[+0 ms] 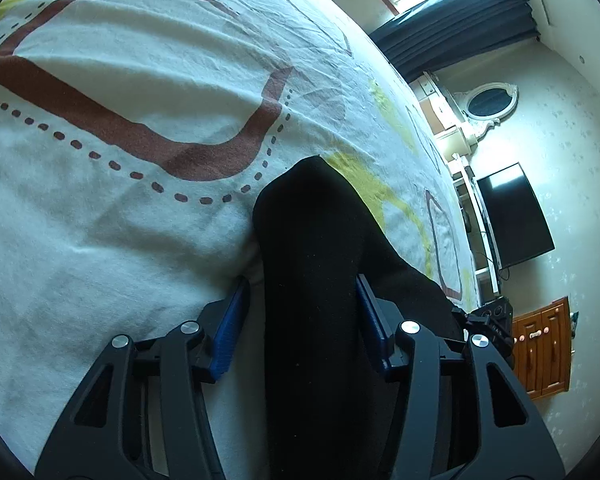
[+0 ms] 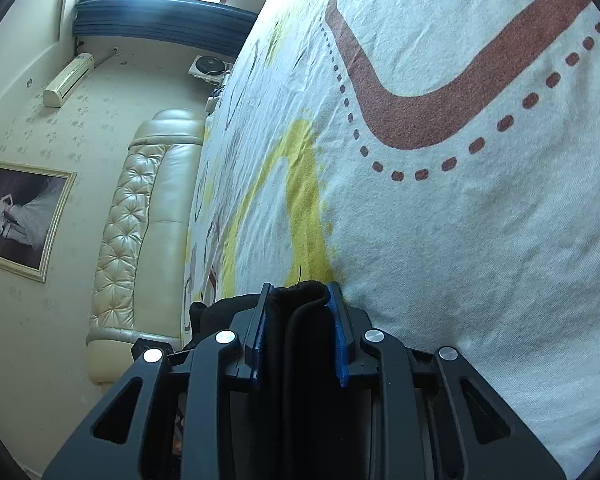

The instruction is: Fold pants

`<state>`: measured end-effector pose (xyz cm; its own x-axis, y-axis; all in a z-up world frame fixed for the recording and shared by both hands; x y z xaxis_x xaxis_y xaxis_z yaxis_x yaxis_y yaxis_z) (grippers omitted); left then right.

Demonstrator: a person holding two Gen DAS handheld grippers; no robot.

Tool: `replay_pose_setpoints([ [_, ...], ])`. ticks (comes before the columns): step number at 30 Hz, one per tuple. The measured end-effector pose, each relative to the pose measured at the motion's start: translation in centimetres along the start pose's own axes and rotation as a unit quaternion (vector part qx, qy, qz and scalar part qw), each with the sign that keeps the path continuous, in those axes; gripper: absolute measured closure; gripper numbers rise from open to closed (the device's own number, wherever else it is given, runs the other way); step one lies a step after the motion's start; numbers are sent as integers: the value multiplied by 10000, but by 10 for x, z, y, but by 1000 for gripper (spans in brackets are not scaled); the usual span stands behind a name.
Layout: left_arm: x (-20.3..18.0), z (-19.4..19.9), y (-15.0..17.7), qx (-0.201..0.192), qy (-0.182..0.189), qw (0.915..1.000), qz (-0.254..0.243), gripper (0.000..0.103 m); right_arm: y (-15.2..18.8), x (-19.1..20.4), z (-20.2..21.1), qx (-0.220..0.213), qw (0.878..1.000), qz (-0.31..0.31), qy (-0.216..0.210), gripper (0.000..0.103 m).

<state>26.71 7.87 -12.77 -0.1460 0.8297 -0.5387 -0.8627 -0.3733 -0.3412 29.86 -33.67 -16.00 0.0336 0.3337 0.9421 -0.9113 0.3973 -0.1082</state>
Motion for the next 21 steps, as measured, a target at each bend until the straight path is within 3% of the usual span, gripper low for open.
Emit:
replay_pose_setpoints([
  [5, 5, 3, 2, -72, 184, 9998, 74, 50, 1, 0, 3, -33, 10000, 41, -26, 78],
  [9, 4, 7, 4, -84, 193, 9997, 83, 49, 4, 4, 10, -56, 9999, 60, -131, 66],
  [15, -4, 25, 24, 0, 243, 9997, 13, 22, 31, 15, 38, 54, 9990, 31, -449, 34],
  [21, -13, 45, 66, 98, 63, 9994, -311, 17, 79, 19, 55, 377, 9982, 116, -451, 30],
])
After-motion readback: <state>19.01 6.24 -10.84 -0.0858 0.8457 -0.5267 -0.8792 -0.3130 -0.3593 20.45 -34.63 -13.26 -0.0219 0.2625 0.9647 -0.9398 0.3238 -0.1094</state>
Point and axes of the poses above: each gripper's, at about its wrist camera, not at the fingertips, and z roughly against the way its jaws point, x to its left, y to its underside, the point moved 4 cm from there along -z, roughly the way its jaws point, and after that the axes turned 12 degrees about -y, right-handed, at the moved point
